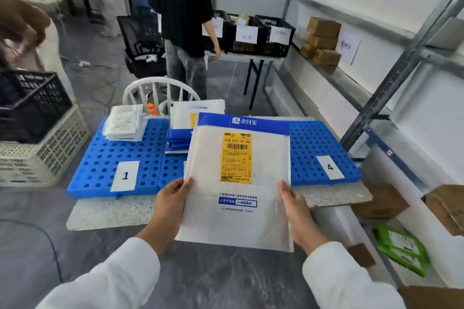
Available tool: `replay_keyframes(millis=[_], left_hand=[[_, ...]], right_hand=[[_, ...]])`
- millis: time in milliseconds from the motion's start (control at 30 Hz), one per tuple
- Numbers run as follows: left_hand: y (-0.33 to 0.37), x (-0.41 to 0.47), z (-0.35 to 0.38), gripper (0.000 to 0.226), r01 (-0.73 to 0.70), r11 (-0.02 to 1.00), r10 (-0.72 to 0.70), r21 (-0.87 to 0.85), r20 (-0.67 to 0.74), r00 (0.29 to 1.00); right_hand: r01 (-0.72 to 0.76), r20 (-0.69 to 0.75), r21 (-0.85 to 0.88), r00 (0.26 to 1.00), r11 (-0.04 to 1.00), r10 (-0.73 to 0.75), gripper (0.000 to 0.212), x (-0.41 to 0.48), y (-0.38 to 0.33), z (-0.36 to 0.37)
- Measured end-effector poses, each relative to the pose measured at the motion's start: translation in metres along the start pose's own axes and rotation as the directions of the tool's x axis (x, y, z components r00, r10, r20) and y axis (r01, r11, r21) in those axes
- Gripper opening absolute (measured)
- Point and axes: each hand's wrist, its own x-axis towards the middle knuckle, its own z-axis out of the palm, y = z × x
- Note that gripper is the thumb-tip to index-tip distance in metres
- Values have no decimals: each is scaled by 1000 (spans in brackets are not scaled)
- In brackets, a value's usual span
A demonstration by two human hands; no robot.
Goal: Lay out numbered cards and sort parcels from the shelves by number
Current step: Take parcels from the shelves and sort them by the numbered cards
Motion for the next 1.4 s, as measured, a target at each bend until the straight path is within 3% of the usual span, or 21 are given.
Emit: replay_keyframes(millis=[167,500,667,767,1000,1133,1267,1400], left_hand=[[16,37,-28,30,-48,990,57,130,-63,996],[54,123,-6,13,-60,967,97,249,-139,986],[74,162,14,13,-56,968,123,246,-265,956],[84,187,17,10,-72,965,151,252,-313,938],[99,250,12,14,-53,972,122,231,-297,947],[102,295,3,29,-15,930,103,367,-221,970],[103,338,-4,30,-1,892,83,452,-162,983],[104,380,-15,37,23,891,33,453,-117,993]], right_hand=[[32,61,-80,998,996,-27,49,33,-11,48],[132,196,-204,976,970,-92,48,156,-54,75],[177,313,-176,943,968,-116,31,215,-96,98],[192,360,-168,925,967,-121,32,242,-118,113],[154,349,-196,934,968,-79,32,285,-135,147],[133,305,-221,950,966,-61,36,309,-137,172],[70,248,-245,969,967,-7,41,324,-137,198],[27,184,-317,982,948,34,43,346,-142,224]])
